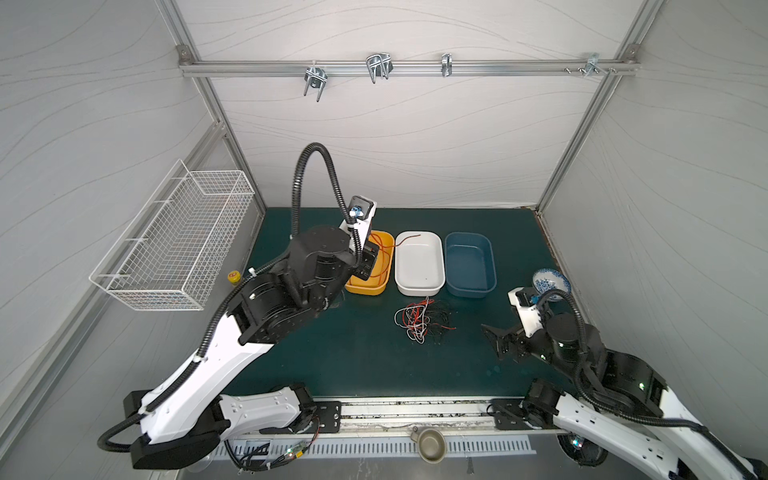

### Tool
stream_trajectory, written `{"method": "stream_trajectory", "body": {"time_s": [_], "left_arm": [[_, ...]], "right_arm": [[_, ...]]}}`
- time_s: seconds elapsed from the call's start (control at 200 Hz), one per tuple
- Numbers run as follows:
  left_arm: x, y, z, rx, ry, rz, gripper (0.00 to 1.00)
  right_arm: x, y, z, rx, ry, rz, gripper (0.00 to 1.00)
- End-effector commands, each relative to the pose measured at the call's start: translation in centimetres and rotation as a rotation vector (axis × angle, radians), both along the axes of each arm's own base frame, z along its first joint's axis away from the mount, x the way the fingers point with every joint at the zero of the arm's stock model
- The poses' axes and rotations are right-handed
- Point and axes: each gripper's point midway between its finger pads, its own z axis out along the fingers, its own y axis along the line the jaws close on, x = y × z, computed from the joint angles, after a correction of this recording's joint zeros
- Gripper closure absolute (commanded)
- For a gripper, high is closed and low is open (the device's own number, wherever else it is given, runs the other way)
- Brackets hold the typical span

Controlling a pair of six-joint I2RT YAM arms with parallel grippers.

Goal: Untangle the cables
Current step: 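Carry the red wire over the yellow tub and lower it inside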

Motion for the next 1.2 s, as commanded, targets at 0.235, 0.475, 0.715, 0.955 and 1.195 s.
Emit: {"method": "stream_trajectory", "body": {"time_s": [0.235,0.475,0.715,0.955,1.195], "left_arm": [[5.0,2.7,-1.3,-0.05,-0.004,0.2,1.0],[9.2,3.9,-7.2,-0.095,0.144,0.275,1.0],[12.4,4.9,-11.3,-0.059,0.233,0.371,1.0],[14.4,5.1,-15.9,0.014,0.302,0.426,1.0],[16.3,4.6,-20.1,0.076,0.391,0.459,1.0]], "right_arm": [[-0.1,0.3,0.5,0.023,-0.021,0.016,0.01],[-0.2,0.2,0.6,0.027,-0.024,0.018,0.01],[-0.3,0.2,0.6,0.03,-0.026,0.019,0.01],[-0.4,0.4,0.5,0.042,-0.028,0.028,0.01],[0.0,-2.1,2.1,0.056,-0.126,-0.059,0.01]]}}
